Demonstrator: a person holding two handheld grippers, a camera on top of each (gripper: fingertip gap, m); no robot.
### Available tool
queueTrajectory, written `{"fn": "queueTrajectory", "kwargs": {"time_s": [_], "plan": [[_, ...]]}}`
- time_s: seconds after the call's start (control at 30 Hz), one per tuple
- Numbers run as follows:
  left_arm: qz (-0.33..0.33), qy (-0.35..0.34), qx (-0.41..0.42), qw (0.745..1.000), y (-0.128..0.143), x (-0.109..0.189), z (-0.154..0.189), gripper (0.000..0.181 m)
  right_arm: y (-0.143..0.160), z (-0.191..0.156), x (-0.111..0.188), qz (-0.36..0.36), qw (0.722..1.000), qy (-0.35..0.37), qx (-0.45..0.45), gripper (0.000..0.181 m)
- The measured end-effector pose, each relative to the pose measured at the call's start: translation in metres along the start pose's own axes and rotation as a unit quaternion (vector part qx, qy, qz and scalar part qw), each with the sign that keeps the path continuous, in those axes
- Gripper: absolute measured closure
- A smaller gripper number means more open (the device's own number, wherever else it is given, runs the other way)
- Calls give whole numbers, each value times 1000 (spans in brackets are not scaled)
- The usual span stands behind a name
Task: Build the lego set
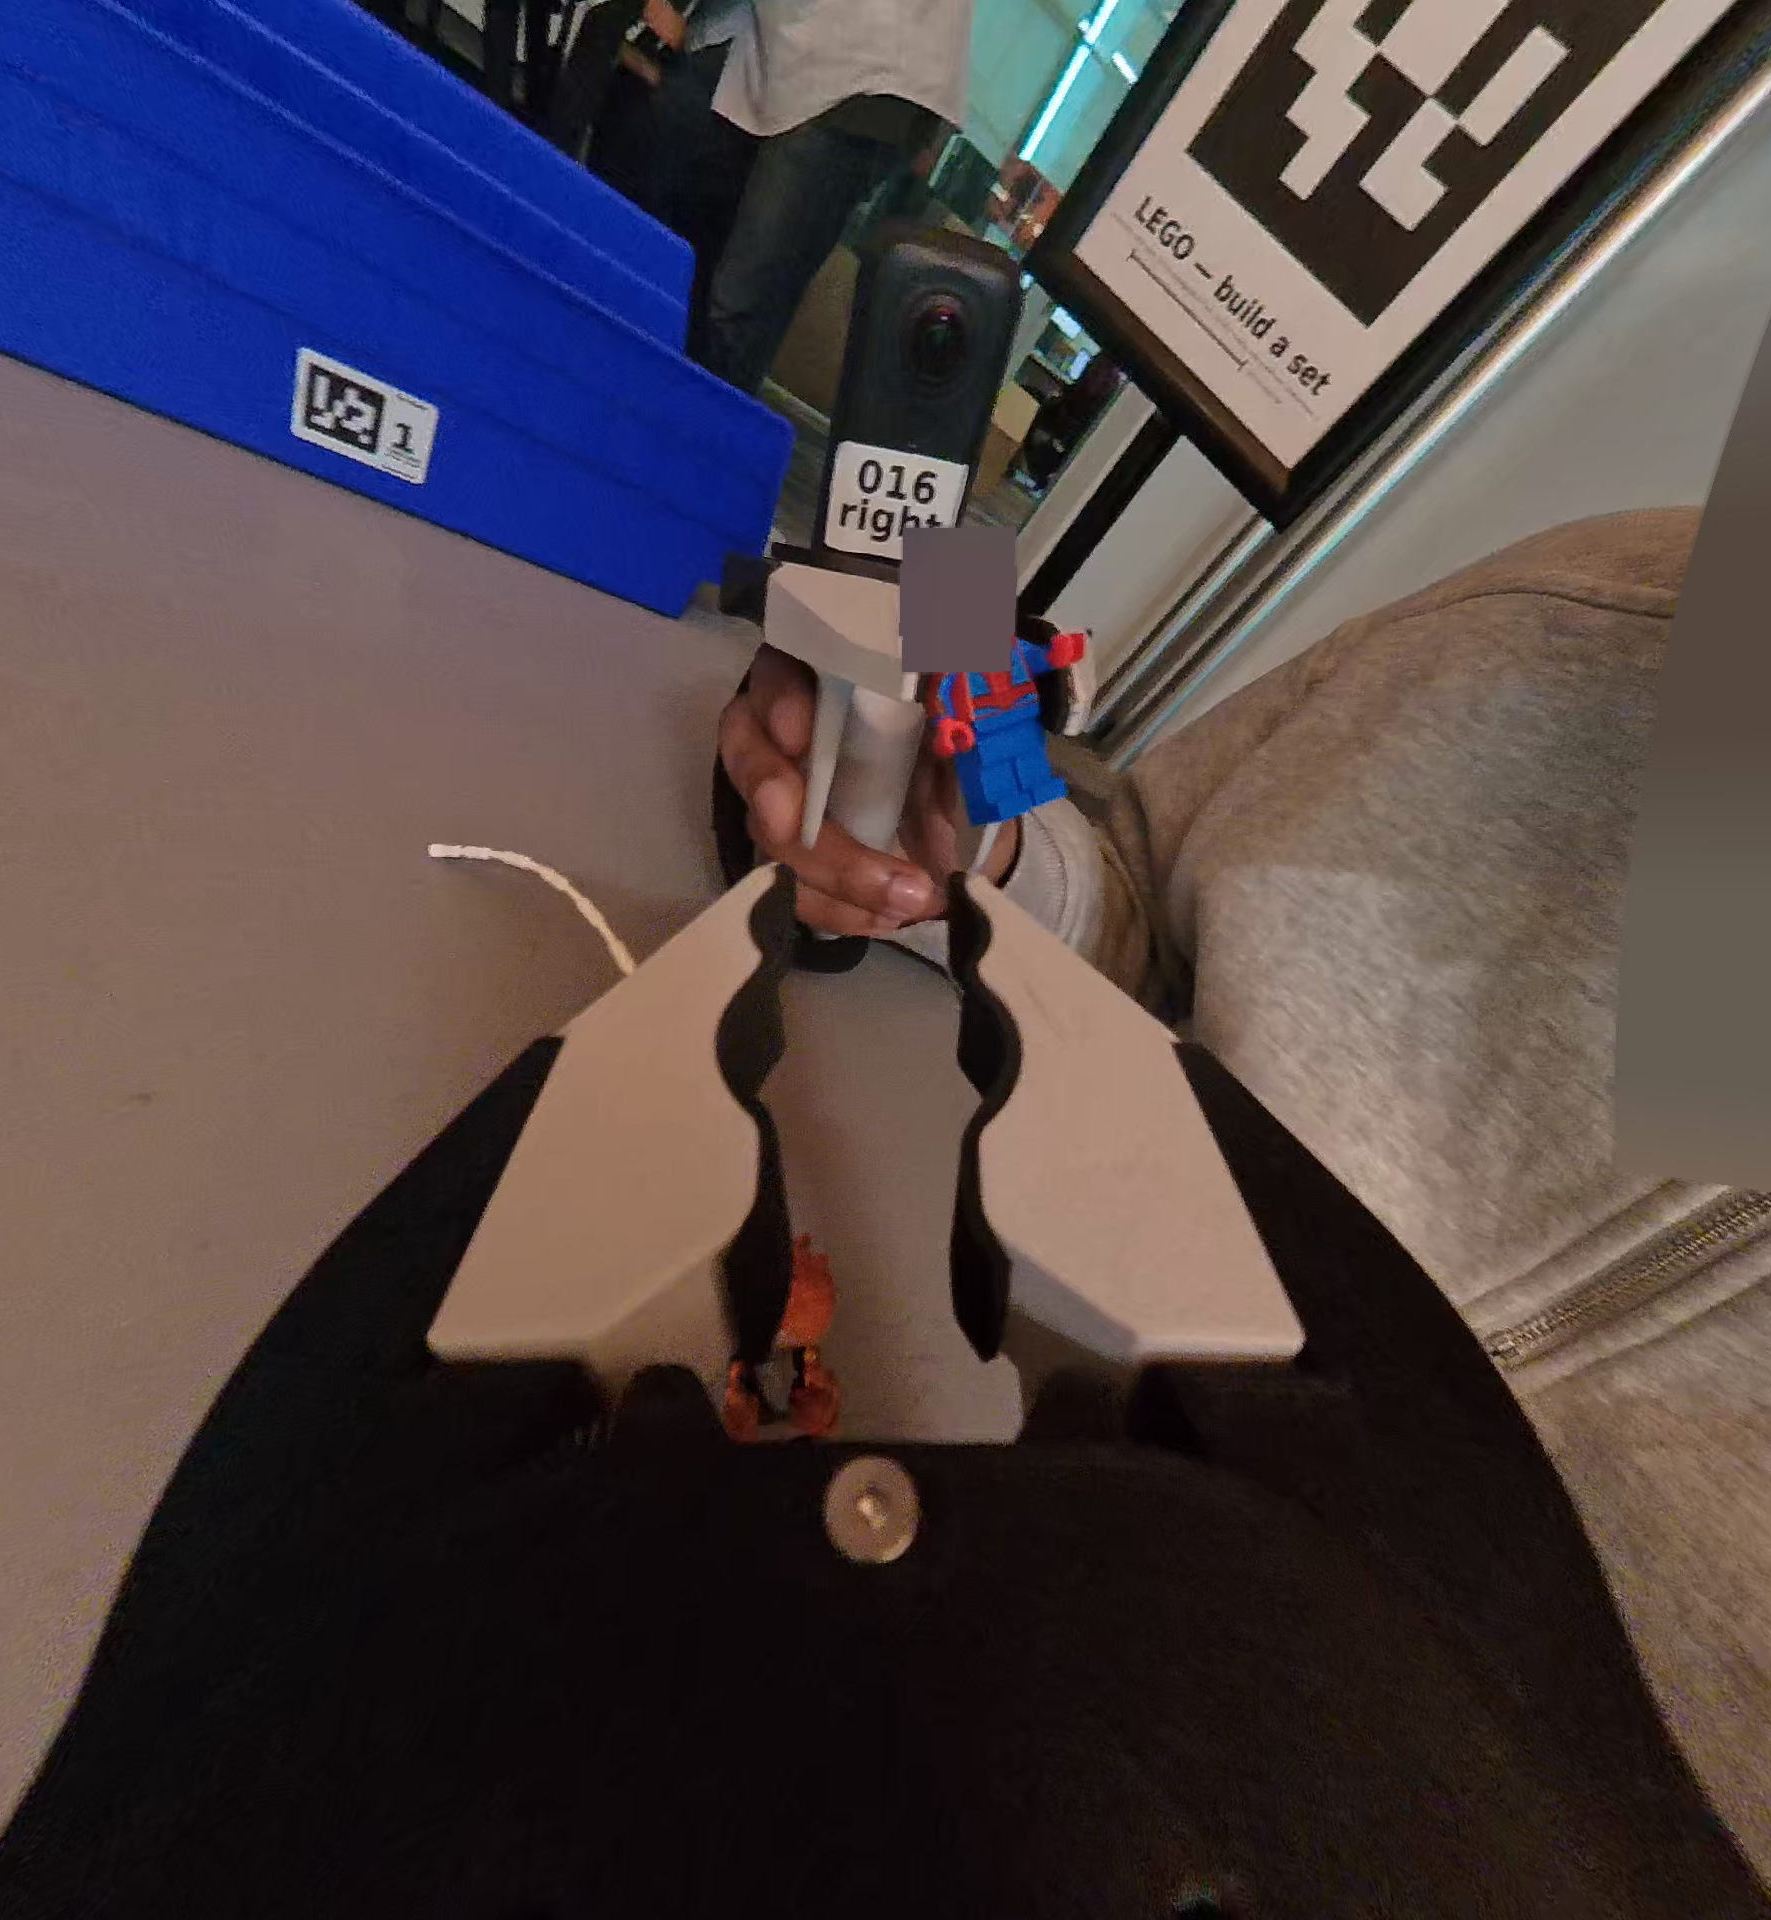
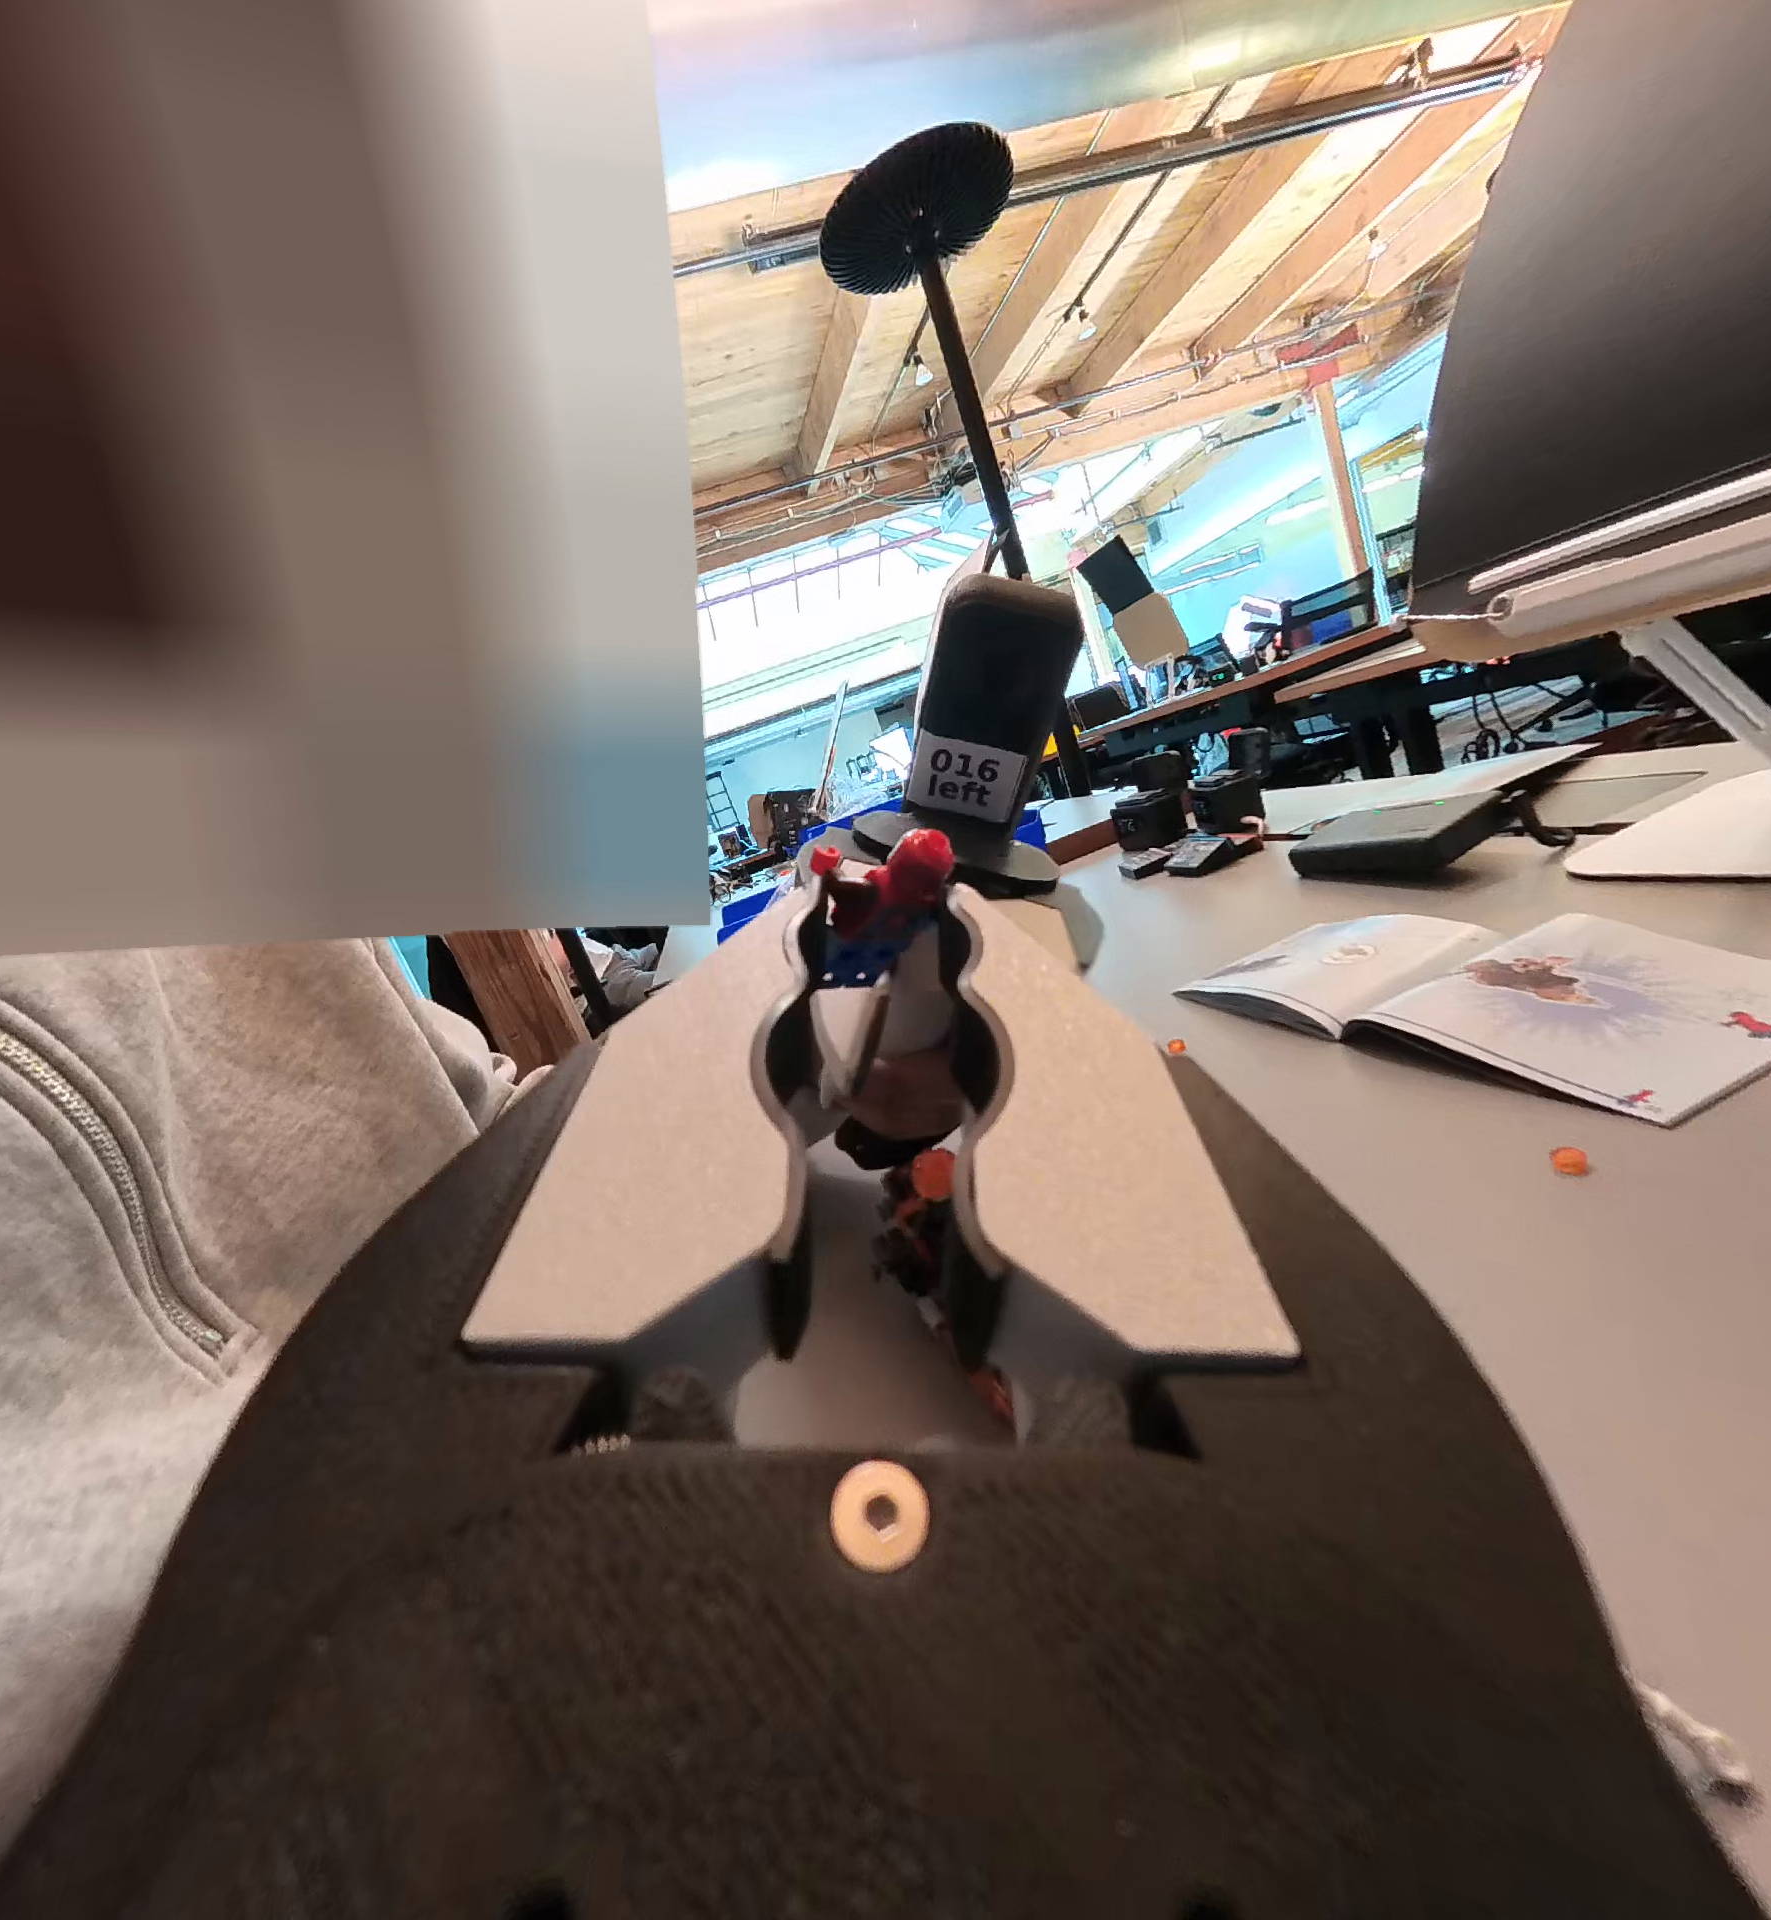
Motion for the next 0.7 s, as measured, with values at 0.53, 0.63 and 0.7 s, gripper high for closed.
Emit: {"fn": "queueTrajectory", "kwargs": {"time_s": [0.53,0.63,0.7], "plan": [[62,109,80,989,-4,7,-1,152,2,0,0,10,1000,-10,-13,163],[68,157,124,977,-3,4,-1,146,2,-2,-1,9,1000,-21,-3,163],[62,181,142,971,-2,1,0,147,2,-5,-2,1,1000,-26,9,163]]}}
Point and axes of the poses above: each gripper's, where its closed fingertips meet, x back along the fingers, y out of its underside, z = x × y across the jaws, the point moved 10 cm from there along x, back along the fingers, and after that the axes turned 5 degrees about -y, right-handed, at the moved point
